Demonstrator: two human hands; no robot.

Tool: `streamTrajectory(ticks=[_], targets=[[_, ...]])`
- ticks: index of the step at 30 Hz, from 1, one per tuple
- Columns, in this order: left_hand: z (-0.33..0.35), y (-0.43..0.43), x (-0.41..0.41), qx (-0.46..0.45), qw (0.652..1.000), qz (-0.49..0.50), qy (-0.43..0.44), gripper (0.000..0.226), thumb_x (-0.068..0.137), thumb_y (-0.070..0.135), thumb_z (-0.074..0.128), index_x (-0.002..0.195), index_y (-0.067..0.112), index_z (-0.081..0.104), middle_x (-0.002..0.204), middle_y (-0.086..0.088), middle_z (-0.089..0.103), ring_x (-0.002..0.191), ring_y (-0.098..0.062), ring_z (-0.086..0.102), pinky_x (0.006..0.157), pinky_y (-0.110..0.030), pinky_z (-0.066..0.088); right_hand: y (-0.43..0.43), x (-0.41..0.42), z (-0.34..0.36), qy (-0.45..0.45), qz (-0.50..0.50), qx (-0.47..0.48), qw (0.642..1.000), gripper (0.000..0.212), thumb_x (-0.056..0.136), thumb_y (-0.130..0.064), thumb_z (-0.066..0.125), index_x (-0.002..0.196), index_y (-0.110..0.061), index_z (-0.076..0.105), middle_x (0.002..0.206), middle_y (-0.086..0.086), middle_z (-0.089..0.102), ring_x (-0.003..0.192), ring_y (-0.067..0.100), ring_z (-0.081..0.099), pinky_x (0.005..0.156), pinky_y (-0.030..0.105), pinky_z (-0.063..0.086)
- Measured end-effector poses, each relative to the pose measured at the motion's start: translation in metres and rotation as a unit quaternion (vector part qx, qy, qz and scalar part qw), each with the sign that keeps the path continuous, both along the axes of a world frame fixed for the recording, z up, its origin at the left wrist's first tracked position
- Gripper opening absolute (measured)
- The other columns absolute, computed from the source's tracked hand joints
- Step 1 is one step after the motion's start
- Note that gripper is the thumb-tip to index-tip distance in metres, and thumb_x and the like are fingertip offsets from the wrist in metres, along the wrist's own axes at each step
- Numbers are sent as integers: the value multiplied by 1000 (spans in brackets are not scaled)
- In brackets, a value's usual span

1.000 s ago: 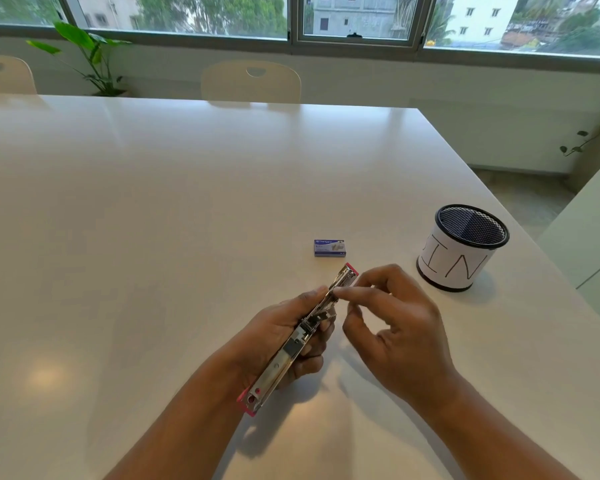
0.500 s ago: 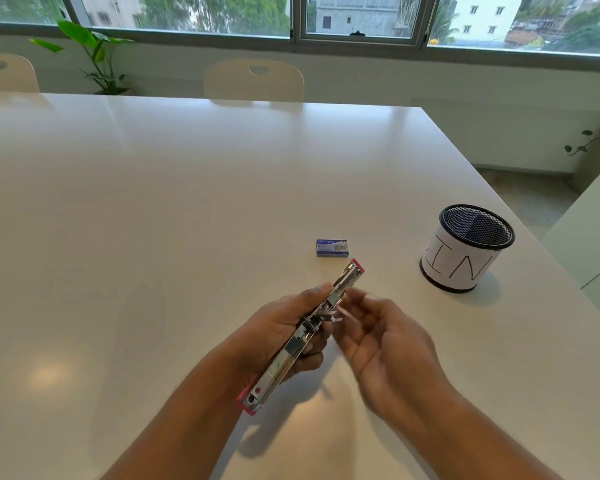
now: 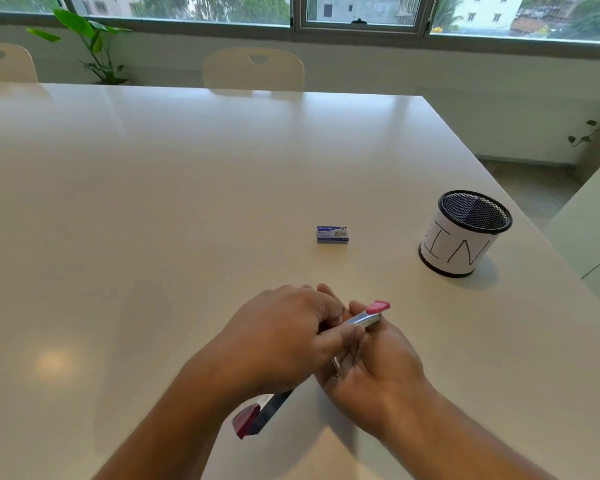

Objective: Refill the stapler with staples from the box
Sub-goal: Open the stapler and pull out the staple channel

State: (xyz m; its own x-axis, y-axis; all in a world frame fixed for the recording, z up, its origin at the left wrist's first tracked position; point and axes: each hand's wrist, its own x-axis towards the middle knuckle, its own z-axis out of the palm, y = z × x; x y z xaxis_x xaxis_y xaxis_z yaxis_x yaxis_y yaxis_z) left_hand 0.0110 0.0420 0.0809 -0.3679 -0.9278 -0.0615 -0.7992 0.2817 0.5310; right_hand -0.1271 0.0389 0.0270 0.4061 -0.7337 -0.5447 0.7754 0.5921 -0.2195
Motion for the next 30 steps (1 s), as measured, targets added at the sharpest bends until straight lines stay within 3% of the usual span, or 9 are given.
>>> streamTrajectory(ticks=[6,12,15,20,22,24,26,28,30], targets=[[15,3,-2,24,1000,10,6,44,95,54,50,68,22,62,62,2,55,56,-11,49,53,-32,45,5,-1,5,-11,-27,10,1000,59,103,-42,34,104,-2,77,111,19,75,92,34,76,84,48,58],[28,7,-11,-53,997,-47,-44,44,93,59,47,63,28,56,54,7,50,50,-7,45,50,-22,34,10,-1,20,-23,-40,44,998,45,100,-35,41,111,-10,77,108,12,77,90,26,77,87,33,56],[32,3,-12,-8,996,-64,-55,42,96,56,45,74,26,65,65,4,58,59,-12,52,52,-29,43,17,1,28,-16,-50,33,998,40,99,-32,47,109,-7,77,99,14,79,81,26,78,82,32,60],[34,0,-7,31,997,-51,48,46,96,53,46,84,17,70,80,-6,69,70,-24,63,68,-47,55,22,2,36,22,-65,44,997,43,101,-37,46,104,0,69,83,21,76,84,34,77,101,42,51],[31,-1,-3,86,984,-32,154,50,95,51,49,81,8,69,66,-5,64,55,-18,55,53,-33,48,18,1,35,44,-38,25,998,48,102,-38,41,110,1,69,88,21,76,84,32,77,92,38,56],[26,-1,1,142,952,-10,272,52,96,48,50,76,2,63,58,-3,54,47,-12,45,45,-21,38,10,-2,35,76,-3,23,997,50,102,-41,39,107,0,68,73,18,70,57,23,69,61,29,57],[18,-1,5,188,913,27,361,49,93,50,50,75,6,60,57,-5,49,45,-14,39,41,-19,33,-2,-8,35,130,51,22,990,42,99,-40,43,83,-6,62,55,8,55,36,12,45,34,17,37],[11,-3,10,255,867,55,424,47,90,51,52,76,8,61,56,-3,52,44,-12,41,41,-20,34,-16,-18,35,256,142,-37,955,38,96,-34,50,63,-14,53,50,1,44,32,8,30,30,11,21],[7,-5,14,324,830,59,451,44,91,49,53,76,8,63,54,0,55,41,-10,48,41,-22,41,-27,-29,35,466,251,-161,833,38,94,-27,54,58,-17,50,50,-1,41,35,10,27,34,14,18]])
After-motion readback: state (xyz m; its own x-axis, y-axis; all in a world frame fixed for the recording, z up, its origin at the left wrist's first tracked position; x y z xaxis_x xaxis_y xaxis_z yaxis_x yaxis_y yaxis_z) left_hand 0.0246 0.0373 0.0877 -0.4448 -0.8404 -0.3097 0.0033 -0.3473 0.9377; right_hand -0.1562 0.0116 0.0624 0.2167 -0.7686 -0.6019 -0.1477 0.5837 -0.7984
